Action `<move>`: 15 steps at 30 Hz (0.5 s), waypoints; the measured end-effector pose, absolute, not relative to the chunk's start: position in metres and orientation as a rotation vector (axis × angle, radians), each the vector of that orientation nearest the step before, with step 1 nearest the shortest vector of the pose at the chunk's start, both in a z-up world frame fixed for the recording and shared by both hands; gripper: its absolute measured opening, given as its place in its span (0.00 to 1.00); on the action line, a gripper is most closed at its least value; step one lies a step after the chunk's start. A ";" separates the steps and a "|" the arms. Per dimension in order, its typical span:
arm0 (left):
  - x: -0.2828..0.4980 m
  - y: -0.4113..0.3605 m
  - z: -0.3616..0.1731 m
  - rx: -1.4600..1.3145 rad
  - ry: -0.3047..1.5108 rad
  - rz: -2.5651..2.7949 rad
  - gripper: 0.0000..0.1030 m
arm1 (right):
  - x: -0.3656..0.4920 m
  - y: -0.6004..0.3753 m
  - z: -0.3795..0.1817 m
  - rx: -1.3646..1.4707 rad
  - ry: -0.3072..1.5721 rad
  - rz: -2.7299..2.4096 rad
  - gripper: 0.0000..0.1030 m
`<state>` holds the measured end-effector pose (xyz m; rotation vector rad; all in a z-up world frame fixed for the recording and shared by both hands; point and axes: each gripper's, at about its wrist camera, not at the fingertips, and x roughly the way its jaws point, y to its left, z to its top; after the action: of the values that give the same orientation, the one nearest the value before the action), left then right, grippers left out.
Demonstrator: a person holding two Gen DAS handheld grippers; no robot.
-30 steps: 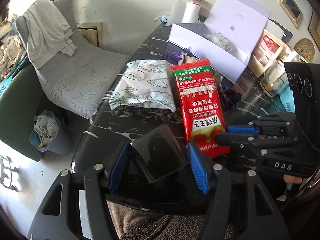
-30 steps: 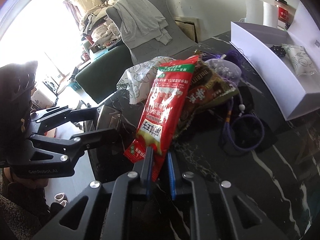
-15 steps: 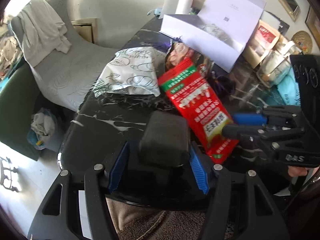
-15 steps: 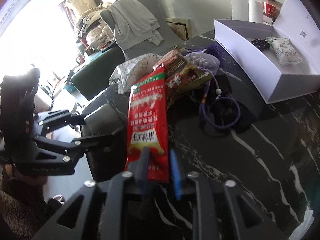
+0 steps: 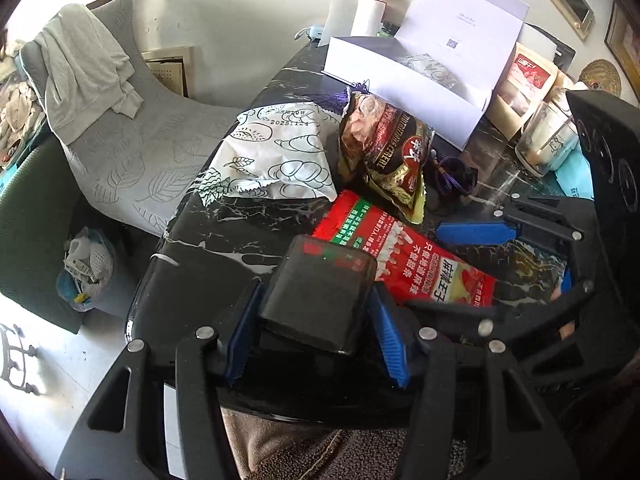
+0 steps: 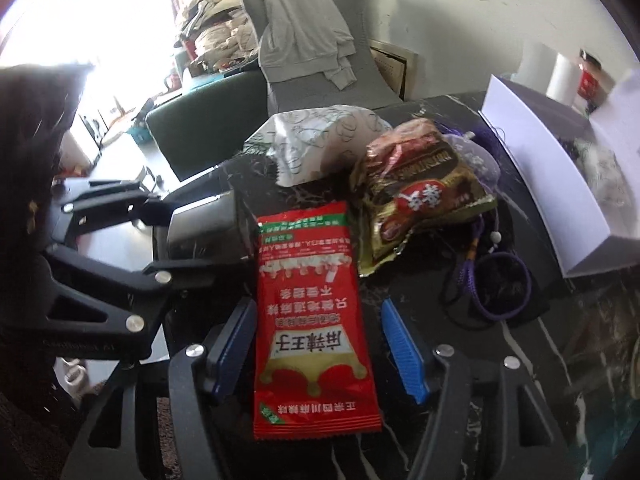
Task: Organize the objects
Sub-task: 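Lift the red snack packet with the right gripper off the pile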
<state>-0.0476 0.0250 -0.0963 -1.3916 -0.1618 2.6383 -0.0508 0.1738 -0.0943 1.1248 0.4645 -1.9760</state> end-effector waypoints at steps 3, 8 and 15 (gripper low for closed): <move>-0.048 0.024 -0.096 -1.388 -0.162 2.637 0.51 | -0.039 0.166 -0.097 1.081 0.563 -1.981 0.66; -0.047 0.024 -0.096 -1.390 -0.167 2.638 0.51 | -0.030 0.163 -0.095 1.042 0.587 -1.993 0.44; -0.042 0.021 -0.091 -1.405 -0.216 2.633 0.50 | -0.034 0.169 -0.093 1.060 0.544 -1.982 0.42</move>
<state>-0.0420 0.0213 -0.0912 -1.4048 -0.2164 2.6330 -0.0338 0.1688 -0.0935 1.0597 0.5436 -1.9823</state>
